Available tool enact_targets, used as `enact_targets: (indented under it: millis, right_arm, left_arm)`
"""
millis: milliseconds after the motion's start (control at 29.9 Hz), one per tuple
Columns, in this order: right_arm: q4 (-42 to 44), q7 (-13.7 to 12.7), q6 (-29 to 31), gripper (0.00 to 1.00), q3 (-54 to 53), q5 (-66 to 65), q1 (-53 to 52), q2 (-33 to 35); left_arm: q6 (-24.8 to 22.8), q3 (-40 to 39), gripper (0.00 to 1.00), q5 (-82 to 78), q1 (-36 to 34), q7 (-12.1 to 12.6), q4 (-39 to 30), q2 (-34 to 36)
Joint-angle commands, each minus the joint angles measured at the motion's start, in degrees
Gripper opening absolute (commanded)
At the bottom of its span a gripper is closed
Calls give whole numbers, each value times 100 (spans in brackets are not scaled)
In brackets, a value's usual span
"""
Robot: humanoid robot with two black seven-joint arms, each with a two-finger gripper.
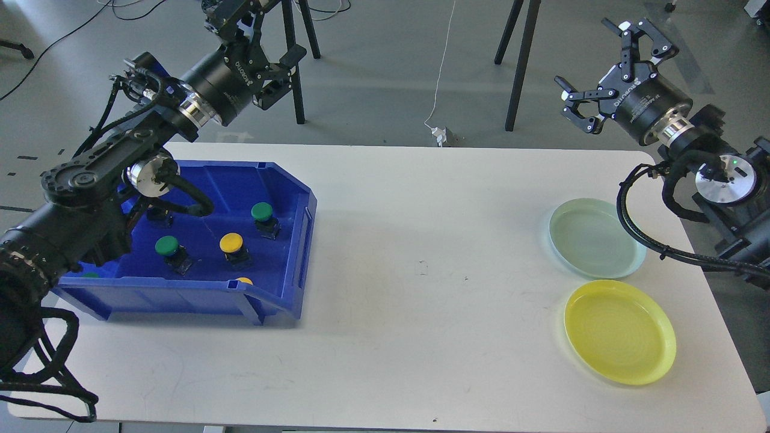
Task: Pass button and place on color plate
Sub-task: 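Move the left gripper over the blue bin toward a yellow-capped button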
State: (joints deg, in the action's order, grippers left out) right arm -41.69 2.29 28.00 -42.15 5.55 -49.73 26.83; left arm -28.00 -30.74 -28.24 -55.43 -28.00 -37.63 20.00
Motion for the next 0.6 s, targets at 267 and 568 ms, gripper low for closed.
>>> enact_targets:
  millis: [267,568]
  right_arm:
    - [-6,17,0,99,-30,7,-1,85]
    - [3,43,0,99,-91,7,34,85]
  left_arm:
    - [0,-396,100,528,-38,0,203,110]
    - [0,-1611,99,1156,533,0,-1613,520]
